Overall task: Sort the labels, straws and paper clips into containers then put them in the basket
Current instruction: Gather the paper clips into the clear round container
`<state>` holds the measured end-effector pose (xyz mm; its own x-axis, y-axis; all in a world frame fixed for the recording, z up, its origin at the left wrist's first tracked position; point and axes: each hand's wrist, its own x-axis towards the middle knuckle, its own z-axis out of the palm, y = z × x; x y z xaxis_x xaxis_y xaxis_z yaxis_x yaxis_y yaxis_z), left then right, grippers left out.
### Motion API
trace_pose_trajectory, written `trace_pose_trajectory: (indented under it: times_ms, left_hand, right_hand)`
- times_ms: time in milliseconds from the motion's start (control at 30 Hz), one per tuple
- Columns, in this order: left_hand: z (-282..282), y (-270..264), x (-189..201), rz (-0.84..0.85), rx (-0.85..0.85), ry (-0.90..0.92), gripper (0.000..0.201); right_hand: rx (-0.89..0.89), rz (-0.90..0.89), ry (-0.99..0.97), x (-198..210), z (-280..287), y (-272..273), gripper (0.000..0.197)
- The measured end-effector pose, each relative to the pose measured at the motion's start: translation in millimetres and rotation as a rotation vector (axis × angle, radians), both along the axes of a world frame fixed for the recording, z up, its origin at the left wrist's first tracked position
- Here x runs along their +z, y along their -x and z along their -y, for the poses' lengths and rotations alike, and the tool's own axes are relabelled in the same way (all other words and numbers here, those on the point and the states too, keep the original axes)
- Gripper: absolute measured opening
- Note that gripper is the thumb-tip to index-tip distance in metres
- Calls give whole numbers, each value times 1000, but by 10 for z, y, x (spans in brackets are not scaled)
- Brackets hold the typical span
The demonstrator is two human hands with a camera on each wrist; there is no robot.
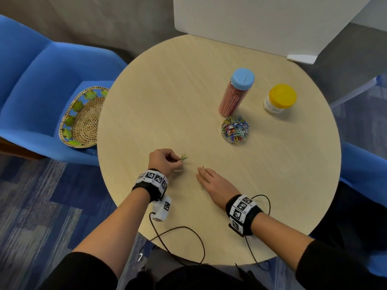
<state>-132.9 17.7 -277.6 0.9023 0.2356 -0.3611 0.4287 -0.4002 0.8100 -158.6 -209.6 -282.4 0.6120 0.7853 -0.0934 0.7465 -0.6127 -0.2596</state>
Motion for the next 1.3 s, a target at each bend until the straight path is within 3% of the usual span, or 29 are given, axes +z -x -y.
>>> trace_pose_trajectory:
  times_ms: [133, 267, 533, 667, 800, 900, 1067, 1300]
  left_hand:
    - [13, 10, 5, 12, 9, -16, 10]
    - [22, 22, -4, 2, 21, -11, 11]
    - [49, 28, 7, -17, 14, -21, 11]
    - [120, -6, 40, -14, -7, -20, 9]
    - [297, -222, 153, 44, -10, 13, 13]
    - [533, -536, 295, 111, -24, 33, 11]
    - [942, -1116, 423, 180, -91, 4, 7]
    - [1272, -1533, 410, 77, -108, -82, 9]
  right_hand:
    - [93, 85, 88, -32, 114, 174, 47]
    - [62, 54, 34, -33, 136, 188, 48]
    - [-35, -138, 190, 39, -40, 13, 10]
    - [-128, -162, 183, 80, -100, -51, 21]
    - [-119, -168, 227, 199, -60, -61, 6]
    - [-133, -111, 195, 188, 33, 47, 27]
    - [-77, -40, 146, -45, 150, 252, 33]
    - [-124, -229, 138, 84, 135, 48, 39]
